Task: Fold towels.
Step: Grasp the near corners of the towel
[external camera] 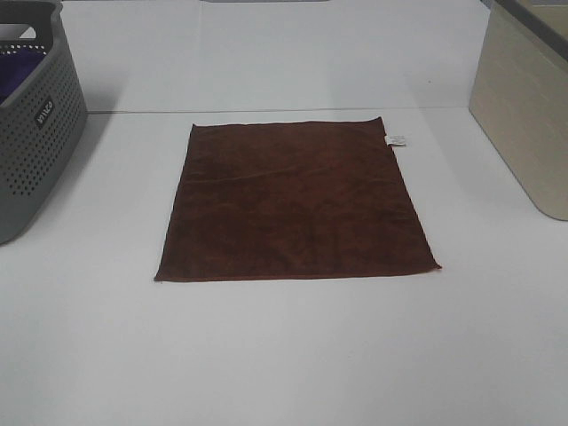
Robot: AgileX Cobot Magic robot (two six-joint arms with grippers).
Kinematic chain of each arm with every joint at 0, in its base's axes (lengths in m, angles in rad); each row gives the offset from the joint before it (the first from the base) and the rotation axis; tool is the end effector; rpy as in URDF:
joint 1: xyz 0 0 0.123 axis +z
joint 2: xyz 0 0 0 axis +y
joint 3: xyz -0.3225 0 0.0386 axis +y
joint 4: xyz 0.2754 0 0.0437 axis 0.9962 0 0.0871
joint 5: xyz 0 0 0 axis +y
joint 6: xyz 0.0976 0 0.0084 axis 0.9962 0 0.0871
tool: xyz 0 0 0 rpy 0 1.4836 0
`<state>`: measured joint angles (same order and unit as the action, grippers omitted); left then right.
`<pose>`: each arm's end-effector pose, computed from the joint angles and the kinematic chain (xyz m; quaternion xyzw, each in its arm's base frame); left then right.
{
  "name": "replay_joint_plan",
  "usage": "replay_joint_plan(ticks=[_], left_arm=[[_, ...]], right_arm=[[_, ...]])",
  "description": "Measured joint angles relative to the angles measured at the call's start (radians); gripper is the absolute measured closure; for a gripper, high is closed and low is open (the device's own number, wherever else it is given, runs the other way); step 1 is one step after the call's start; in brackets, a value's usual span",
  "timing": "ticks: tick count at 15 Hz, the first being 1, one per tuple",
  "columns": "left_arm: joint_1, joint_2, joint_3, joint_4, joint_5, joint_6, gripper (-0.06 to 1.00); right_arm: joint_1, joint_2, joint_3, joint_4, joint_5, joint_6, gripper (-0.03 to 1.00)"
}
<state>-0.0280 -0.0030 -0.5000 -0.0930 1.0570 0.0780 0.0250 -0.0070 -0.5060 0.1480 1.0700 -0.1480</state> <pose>-0.0154 -0.0075 0.2878 0.0468 0.8493 -0.0333 0.5248 -0.0178 0.0122 0.2889 -0.0771 0.8464 0.0416 0.5252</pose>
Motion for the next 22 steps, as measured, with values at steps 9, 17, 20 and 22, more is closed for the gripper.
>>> replay_joint_plan(ticks=[9,17,20,22], left_arm=[[0.000,0.000,0.000,0.000,0.000,0.000,0.32],[0.000,0.000,0.000,0.000,0.000,0.000,0.32],[0.000,0.000,0.000,0.000,0.000,0.000,0.32],[0.000,0.000,0.000,0.000,0.000,0.000,0.32]], right_arm=[[0.000,0.000,0.000,0.000,0.000,0.000,0.20],[0.000,0.000,0.000,0.000,0.000,0.000,0.20],[0.000,0.000,0.000,0.000,0.000,0.000,0.20],[0.000,0.000,0.000,0.000,0.000,0.000,0.20]])
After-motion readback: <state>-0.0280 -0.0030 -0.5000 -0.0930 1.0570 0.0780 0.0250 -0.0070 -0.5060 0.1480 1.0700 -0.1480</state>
